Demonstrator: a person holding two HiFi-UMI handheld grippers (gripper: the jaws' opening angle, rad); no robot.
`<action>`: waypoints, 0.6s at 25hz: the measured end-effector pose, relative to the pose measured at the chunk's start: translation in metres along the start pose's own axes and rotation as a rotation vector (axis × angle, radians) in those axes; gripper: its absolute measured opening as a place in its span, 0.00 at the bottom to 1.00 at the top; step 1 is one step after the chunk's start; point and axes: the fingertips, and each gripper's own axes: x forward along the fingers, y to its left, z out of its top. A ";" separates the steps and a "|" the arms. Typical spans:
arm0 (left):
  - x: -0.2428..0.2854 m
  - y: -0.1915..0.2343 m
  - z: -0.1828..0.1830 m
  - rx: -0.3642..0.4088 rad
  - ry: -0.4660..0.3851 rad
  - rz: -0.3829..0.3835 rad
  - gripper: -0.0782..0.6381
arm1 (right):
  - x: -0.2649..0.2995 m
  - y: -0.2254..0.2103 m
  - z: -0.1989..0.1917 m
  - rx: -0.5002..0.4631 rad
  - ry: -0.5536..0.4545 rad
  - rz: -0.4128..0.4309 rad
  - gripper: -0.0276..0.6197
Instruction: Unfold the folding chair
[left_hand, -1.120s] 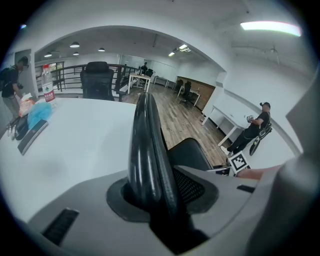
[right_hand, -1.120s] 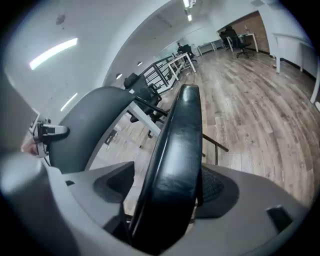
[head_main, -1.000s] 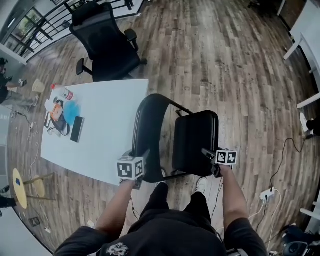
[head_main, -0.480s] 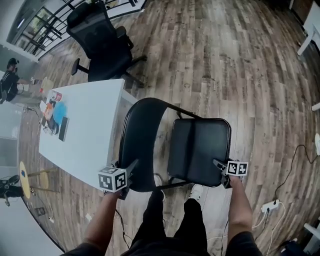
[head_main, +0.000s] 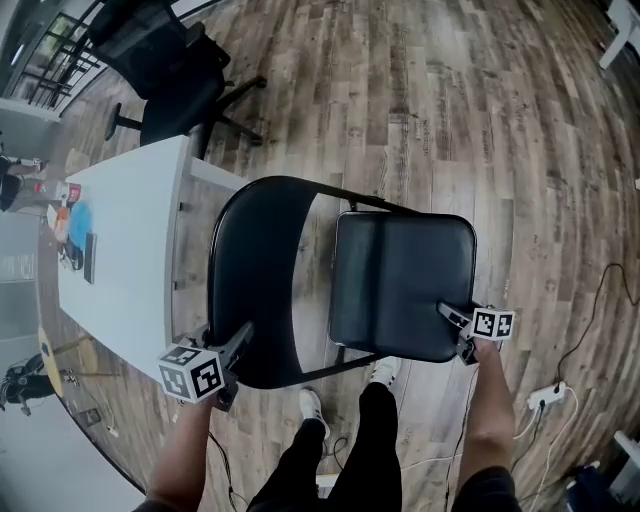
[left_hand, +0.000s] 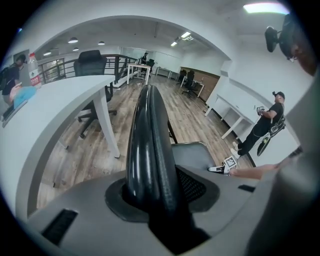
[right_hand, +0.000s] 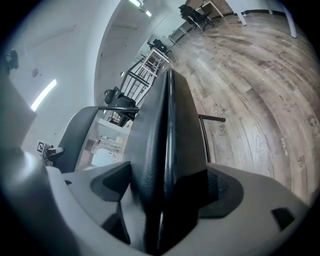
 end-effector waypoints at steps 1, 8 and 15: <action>0.004 -0.004 -0.001 0.010 -0.003 -0.002 0.33 | 0.000 -0.007 0.000 0.004 -0.006 0.019 0.65; 0.027 -0.053 0.002 0.045 -0.019 0.000 0.32 | -0.005 -0.061 0.001 0.031 -0.038 0.050 0.65; 0.034 -0.076 0.001 0.042 -0.030 -0.018 0.31 | -0.004 -0.079 -0.003 0.052 0.001 0.067 0.69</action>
